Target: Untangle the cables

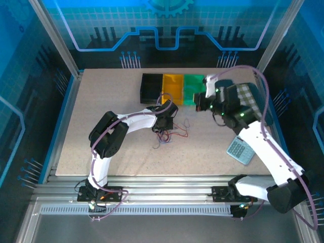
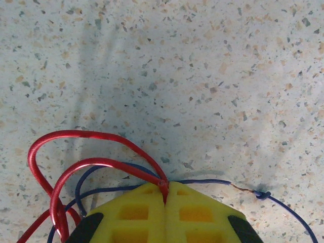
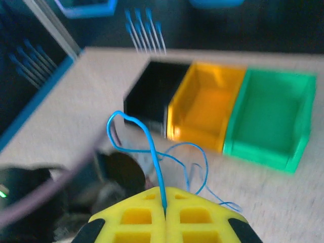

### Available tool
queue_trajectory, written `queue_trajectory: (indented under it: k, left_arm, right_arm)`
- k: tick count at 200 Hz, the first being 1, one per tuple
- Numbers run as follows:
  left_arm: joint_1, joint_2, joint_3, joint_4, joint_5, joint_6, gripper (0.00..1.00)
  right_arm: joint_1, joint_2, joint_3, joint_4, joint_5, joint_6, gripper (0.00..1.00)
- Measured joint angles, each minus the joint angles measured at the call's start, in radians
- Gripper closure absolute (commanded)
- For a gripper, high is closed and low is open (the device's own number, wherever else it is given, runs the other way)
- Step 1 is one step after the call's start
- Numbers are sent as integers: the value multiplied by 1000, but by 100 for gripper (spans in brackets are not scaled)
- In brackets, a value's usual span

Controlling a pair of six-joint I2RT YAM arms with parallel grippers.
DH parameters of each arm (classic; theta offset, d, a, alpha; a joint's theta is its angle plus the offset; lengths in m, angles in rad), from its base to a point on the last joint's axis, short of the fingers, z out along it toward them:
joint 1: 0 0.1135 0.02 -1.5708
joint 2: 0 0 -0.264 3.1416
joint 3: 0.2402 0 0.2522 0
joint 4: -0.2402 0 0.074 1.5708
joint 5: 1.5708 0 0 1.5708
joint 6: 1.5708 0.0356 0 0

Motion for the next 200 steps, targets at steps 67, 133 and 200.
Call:
queue_trajectory:
  k: [67, 133, 200]
  left_arm:
    - [0, 0, 0, 0, 0, 0, 100]
    - [0, 0, 0, 0, -1, 0, 100]
    - [0, 0, 0, -3, -8, 1, 100]
  right_arm:
    - [-3, 0, 319, -4, 71, -111, 95]
    - [-27, 45, 351, -37, 95, -122, 96]
    - [-41, 21, 179, -49, 138, -78, 96]
